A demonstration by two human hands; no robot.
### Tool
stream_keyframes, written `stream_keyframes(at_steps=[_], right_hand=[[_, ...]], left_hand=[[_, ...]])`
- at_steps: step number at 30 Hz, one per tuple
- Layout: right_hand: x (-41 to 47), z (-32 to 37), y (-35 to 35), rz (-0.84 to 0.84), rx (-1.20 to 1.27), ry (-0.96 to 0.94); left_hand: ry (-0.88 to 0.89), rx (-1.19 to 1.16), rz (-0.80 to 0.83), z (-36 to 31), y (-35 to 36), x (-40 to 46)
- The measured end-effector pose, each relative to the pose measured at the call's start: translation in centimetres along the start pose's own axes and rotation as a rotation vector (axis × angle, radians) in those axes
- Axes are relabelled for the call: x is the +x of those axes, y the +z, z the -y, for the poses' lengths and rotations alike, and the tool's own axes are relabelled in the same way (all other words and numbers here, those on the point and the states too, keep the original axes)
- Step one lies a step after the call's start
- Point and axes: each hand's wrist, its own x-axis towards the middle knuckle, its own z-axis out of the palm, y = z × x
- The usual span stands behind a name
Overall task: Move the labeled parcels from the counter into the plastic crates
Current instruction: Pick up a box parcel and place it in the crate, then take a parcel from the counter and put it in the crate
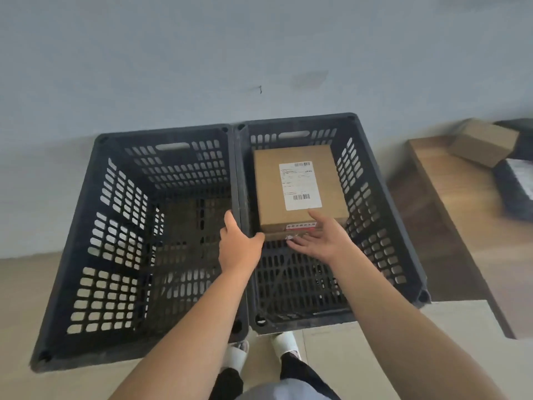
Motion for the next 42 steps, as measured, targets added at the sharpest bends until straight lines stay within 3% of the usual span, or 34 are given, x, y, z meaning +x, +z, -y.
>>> stream_keyframes(at_steps=[5, 9, 12, 16, 24, 29, 42], right_hand=[[-8.5, -3.6, -3.0, 0.057, -0.088, -0.142], [-12.9, -6.7, -5.9, -0.097, -0.11, -0.286], [-15.9, -9.0, -6.5, -0.21, -0.09, -0.382], [-20.1, -10.9, -7.7, -0.318, -0.066, -0.578], [-27.3, -12.1, -12.5, -0.376, 0.092, -0.86], [-28.6, -10.0, -17.1, -0.414, 0.251, -0.991], [-30.8, 0.7, -35.4, -0.366, 0.328, -0.935]], left_hand=[[-0.009, -0.257, 0.232, -0.2, -3.4, -1.3], [0.106, -0.365, 0.266, -1.2, -6.0, -4.2], [0.237, -0.486, 0.474, -3.1, -6.3, -7.6], [0.311, -0.442, 0.79, -4.0, -5.0, -12.3], [0.292, -0.392, 1.066, -5.6, -1.9, -19.7], [0.26, -0.33, 1.074, -7.2, 1.6, -23.1], [0.256, -0.289, 1.021, -13.6, 18.0, -33.2]])
